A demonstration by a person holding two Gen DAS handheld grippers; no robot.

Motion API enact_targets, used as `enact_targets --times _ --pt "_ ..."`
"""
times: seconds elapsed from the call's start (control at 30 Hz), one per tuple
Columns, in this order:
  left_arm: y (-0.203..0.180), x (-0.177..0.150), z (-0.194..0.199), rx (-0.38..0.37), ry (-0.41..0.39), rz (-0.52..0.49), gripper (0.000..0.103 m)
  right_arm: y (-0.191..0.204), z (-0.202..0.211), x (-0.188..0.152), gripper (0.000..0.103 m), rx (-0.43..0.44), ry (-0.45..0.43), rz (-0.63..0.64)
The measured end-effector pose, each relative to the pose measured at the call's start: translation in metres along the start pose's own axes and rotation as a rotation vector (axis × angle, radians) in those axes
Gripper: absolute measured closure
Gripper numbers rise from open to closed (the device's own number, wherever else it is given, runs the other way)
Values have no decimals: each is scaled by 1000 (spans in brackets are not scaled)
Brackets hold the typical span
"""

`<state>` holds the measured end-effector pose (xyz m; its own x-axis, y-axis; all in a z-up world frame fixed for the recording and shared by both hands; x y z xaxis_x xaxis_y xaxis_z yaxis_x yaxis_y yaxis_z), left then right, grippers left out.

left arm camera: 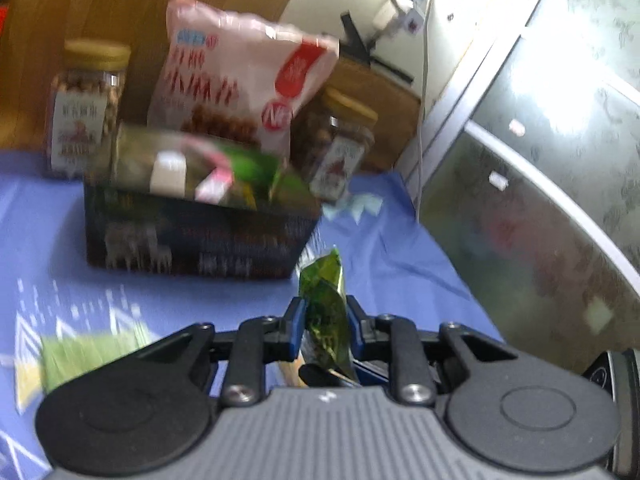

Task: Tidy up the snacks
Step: 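Carry the green packet into the tin box and open the left tool, then grasp the pale green biscuit packet with the left tool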

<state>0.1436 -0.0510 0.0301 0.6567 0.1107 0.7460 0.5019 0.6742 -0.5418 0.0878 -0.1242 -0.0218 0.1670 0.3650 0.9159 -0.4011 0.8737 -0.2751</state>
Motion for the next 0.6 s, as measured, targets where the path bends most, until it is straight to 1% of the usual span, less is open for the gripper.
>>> enact_targets --times 0.1,0.17,0.23,0.3,0.33,0.37,0.4,0.43,0.47,0.5,0.53,0.6 --pt "0 29 3 26 -41 -47 82 -2 -14 21 91 -38 -66 34" --pt "4 50 0 42 -64 -65 82 -8 -31 36 91 -71 -102 52" --pt "12 69 -8 51 -76 -72 82 -15 -48 45 91 -99 -112 53" --pt "22 82 -21 58 -73 -64 82 -23 -67 48 90 -160 -113 75" --pt "28 86 -27 70 -67 -56 78 -27 -77 48 89 -195 -108 86" --pt "34 88 -34 86 -54 -53 74 -33 -86 47 86 -235 -95 93" --pt "39 88 -39 109 -47 -56 72 -38 -93 45 82 -265 -78 94" --pt "45 87 -45 148 -32 -69 69 -43 -99 42 78 -283 -55 85" --pt "50 85 -47 165 -25 -74 63 -48 -98 40 72 -293 -58 66" --pt "54 83 -46 183 -29 -72 63 -51 -95 39 64 -305 -63 53" --pt "57 79 -43 196 -24 -67 63 -54 -90 39 65 -315 -71 49" --pt "62 72 -32 196 -30 -60 63 -57 -77 39 66 -312 -82 35"
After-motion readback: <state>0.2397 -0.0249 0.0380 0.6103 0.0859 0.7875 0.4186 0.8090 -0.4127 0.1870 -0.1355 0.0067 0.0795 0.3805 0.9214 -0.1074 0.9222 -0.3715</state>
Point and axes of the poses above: each gripper's, at about its wrist camera, not at the fingertips, and z roughly against the way its jaws point, y to its left, x to its top, the point moved 8 cm from there along -z, roughly the way its jaws point, and after that the axes turned 13 degrees about -x, right-handed, at the moved point
